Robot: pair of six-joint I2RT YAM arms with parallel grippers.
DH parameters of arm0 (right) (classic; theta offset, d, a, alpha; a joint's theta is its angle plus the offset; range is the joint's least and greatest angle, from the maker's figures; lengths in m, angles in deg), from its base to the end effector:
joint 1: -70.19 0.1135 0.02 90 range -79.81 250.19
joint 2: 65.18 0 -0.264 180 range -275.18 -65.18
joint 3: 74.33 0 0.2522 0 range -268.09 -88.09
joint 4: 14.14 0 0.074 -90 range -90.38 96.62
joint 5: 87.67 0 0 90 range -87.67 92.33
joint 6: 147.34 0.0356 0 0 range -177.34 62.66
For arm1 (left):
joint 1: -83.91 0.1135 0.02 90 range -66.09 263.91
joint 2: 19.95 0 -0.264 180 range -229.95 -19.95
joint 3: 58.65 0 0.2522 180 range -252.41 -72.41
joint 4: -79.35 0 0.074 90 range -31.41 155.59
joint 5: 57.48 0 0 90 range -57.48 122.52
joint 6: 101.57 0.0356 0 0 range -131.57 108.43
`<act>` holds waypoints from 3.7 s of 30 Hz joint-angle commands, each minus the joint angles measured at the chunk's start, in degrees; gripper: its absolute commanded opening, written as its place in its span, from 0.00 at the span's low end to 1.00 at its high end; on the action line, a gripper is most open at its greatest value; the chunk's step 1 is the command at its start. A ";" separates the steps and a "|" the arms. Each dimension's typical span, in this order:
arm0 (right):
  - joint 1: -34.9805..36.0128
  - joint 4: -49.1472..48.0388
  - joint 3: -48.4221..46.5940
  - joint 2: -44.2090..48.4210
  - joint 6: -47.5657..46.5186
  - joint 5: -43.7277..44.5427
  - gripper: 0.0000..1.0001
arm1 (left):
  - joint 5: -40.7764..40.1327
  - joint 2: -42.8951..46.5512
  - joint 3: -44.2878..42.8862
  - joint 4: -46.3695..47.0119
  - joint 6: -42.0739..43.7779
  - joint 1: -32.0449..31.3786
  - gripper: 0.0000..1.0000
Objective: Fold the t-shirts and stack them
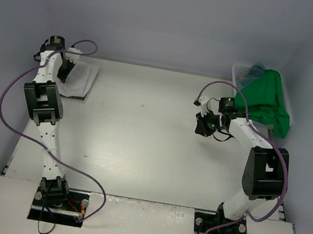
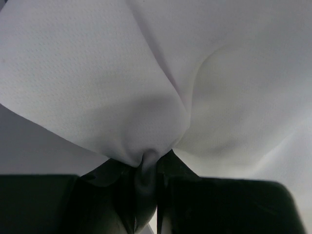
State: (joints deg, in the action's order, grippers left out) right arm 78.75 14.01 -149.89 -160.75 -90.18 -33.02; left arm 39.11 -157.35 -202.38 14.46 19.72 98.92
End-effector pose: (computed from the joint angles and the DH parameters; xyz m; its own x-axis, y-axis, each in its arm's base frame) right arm 0.3444 0.0727 0.2132 -0.3462 -0.4994 -0.7942 -0.8222 0.5693 0.0004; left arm 0.5053 0.1313 0.2267 -0.8078 0.3176 -0.4966 0.2576 0.9480 0.1872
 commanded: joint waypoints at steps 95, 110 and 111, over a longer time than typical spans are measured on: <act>-3.01 -3.93 -8.07 11.72 3.13 21.69 0.49 | 20.48 33.33 8.94 -5.28 -19.07 -14.46 0.62; -9.96 -9.73 -15.98 5.40 2.17 36.93 0.51 | 30.84 55.12 34.16 -10.39 -9.32 -22.39 0.63; -10.05 -9.82 -17.03 4.26 2.34 37.11 0.51 | 32.42 55.83 35.30 -10.30 -8.88 -22.39 0.63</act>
State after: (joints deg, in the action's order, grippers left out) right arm 69.72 7.85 -163.42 -154.71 -88.23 0.40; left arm 66.71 -105.99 -167.94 4.32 6.47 76.38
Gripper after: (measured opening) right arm 0.512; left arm 0.626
